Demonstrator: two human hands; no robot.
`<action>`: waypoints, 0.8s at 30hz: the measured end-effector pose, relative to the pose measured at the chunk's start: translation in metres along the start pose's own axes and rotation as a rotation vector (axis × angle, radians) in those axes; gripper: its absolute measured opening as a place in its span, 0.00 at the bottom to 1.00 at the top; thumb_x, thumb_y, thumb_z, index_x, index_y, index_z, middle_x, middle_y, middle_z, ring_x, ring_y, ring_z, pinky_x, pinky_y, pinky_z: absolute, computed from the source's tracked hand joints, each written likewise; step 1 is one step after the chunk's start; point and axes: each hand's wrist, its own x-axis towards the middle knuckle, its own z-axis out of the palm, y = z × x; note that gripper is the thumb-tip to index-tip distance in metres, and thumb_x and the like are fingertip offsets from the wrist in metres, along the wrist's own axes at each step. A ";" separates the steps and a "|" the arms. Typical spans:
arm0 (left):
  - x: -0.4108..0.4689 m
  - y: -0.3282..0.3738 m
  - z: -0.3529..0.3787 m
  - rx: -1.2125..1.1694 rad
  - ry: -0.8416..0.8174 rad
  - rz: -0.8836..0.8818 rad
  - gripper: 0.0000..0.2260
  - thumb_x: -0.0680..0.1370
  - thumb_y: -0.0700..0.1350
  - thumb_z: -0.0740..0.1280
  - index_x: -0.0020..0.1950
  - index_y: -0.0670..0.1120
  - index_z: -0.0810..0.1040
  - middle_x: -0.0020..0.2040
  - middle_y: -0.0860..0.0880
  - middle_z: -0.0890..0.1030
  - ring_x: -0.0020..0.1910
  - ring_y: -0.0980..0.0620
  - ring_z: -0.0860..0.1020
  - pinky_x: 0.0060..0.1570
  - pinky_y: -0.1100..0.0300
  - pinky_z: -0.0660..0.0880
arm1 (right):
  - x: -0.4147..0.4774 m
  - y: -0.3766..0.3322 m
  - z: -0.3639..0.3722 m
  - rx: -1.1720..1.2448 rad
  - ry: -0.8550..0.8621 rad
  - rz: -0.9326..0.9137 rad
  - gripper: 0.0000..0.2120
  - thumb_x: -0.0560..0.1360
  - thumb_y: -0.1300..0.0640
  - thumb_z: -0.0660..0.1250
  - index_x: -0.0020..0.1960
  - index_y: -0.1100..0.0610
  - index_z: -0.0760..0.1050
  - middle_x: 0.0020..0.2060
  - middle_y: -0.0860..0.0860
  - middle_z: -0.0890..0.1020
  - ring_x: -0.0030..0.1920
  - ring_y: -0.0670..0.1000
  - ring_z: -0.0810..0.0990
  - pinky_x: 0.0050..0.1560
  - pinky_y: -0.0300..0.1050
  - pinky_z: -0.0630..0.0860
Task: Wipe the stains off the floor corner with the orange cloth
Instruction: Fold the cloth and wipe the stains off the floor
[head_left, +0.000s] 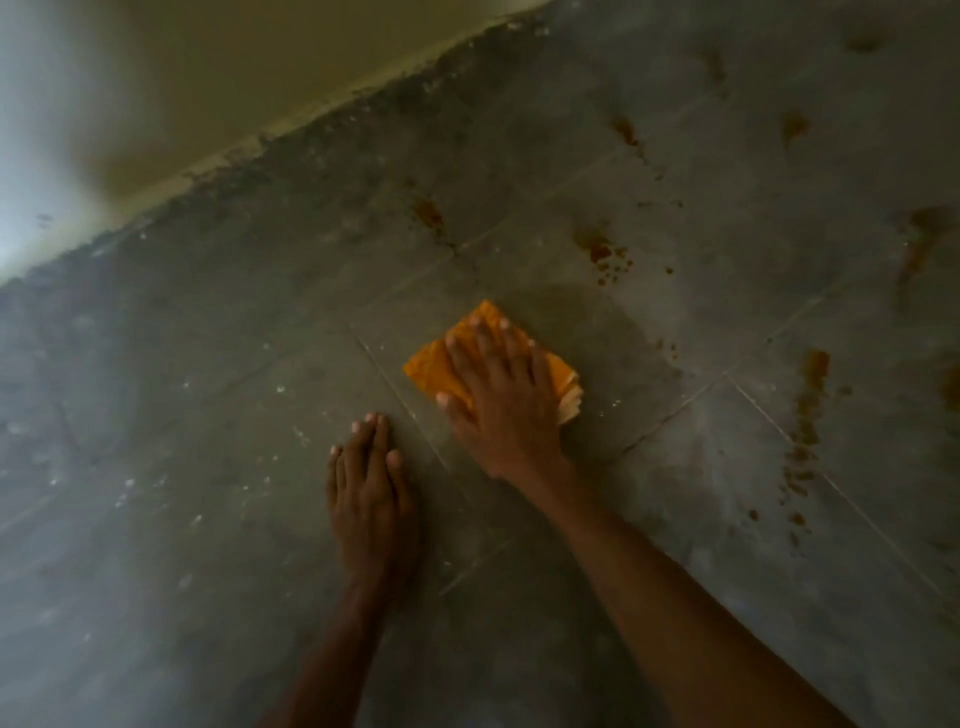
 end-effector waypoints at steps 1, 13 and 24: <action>0.010 0.000 -0.004 -0.048 0.026 -0.018 0.20 0.82 0.48 0.51 0.71 0.43 0.72 0.69 0.43 0.73 0.68 0.45 0.70 0.70 0.49 0.62 | -0.021 -0.005 -0.003 -0.005 -0.025 -0.051 0.30 0.80 0.36 0.53 0.80 0.44 0.58 0.81 0.51 0.57 0.81 0.58 0.53 0.77 0.62 0.55; 0.105 -0.028 0.013 0.002 0.047 -0.018 0.22 0.84 0.46 0.50 0.76 0.39 0.61 0.77 0.43 0.62 0.78 0.49 0.56 0.77 0.50 0.49 | 0.087 -0.020 0.006 -0.018 0.011 0.214 0.31 0.79 0.37 0.55 0.79 0.47 0.60 0.79 0.57 0.61 0.79 0.64 0.57 0.75 0.65 0.57; 0.106 -0.024 0.012 0.087 0.027 -0.021 0.22 0.83 0.46 0.53 0.76 0.41 0.61 0.77 0.44 0.63 0.77 0.49 0.58 0.77 0.49 0.53 | 0.098 0.041 -0.009 -0.040 -0.002 0.291 0.33 0.78 0.32 0.51 0.79 0.45 0.59 0.80 0.56 0.58 0.79 0.66 0.56 0.75 0.67 0.57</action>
